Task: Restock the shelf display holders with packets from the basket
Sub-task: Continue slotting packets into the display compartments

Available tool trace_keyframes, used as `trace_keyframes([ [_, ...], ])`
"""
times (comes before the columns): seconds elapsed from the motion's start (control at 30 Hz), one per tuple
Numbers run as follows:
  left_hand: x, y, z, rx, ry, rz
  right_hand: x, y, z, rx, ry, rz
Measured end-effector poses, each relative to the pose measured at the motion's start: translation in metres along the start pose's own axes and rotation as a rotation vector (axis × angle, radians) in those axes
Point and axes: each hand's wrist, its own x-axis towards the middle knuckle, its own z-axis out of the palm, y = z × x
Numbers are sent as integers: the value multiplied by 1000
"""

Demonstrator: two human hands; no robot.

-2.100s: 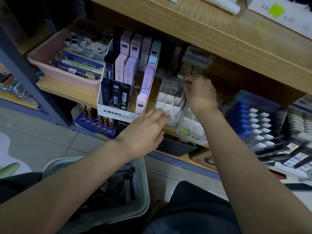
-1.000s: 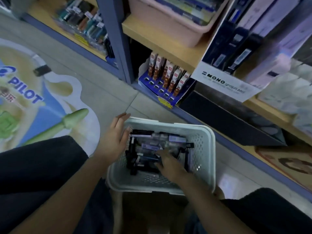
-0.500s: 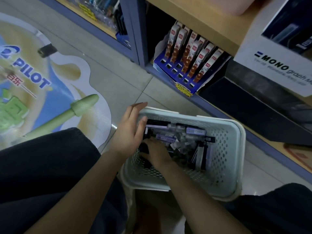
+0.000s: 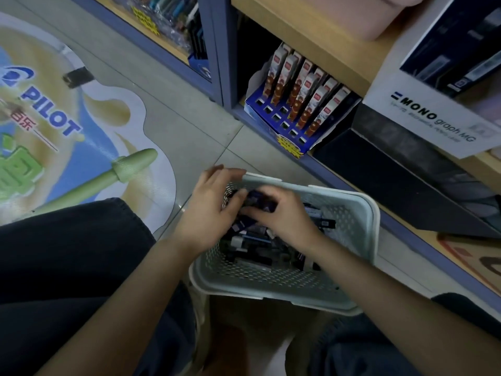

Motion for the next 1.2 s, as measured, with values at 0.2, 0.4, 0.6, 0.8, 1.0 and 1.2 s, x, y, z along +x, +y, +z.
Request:
trace_keyframes([
  [0.2,-8,17,-2,-113,-294,-21,-4,-42,-23,197,10,79],
  [0.4,-6,27,-2,3,-133,-71,-14,-60,-26,308,-153,207],
  [0.6,-13,19,-3,-31,-157,-219,-16,16,-14,-113,55,42],
  [0.8,-14,11,3,-104,-180,-271,-16,109,15,-416,-297,261],
  [1.0,-11,13,3,-160,-129,-278,-17,120,30,-687,-413,192],
  [1.2,-10,14,7,-187,-142,-269,-15,116,29,-658,-591,295],
])
